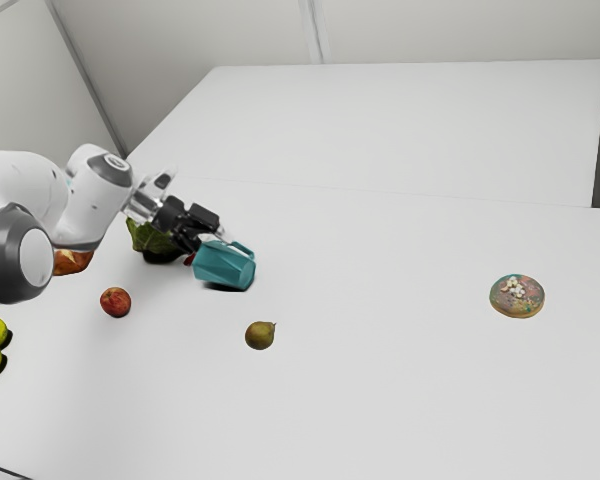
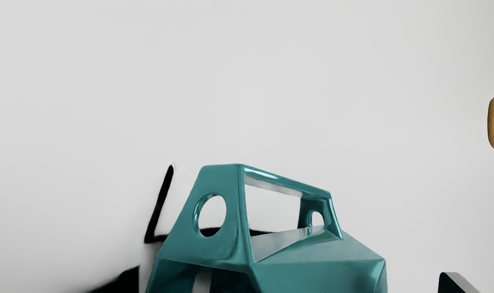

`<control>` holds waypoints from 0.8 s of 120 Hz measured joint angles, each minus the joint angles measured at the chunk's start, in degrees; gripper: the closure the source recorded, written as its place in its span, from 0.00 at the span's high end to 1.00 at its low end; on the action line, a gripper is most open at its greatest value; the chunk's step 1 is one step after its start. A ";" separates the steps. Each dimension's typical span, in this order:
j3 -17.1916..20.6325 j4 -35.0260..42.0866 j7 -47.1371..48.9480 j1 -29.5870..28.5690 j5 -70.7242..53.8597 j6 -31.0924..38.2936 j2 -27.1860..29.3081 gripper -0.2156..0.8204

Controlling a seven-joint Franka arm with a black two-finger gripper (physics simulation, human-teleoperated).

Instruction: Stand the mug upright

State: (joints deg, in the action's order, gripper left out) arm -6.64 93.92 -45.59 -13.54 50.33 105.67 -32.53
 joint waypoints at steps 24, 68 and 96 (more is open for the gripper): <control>0.00 0.75 -0.88 -0.08 0.65 0.26 0.04 0.76; -0.02 3.66 -2.20 -0.23 13.48 -2.52 1.32 0.18; -0.39 3.65 -2.90 -0.26 19.97 -6.07 1.84 0.10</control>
State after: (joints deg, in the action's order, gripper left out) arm -7.02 97.56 -48.49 -13.80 70.30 99.60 -30.69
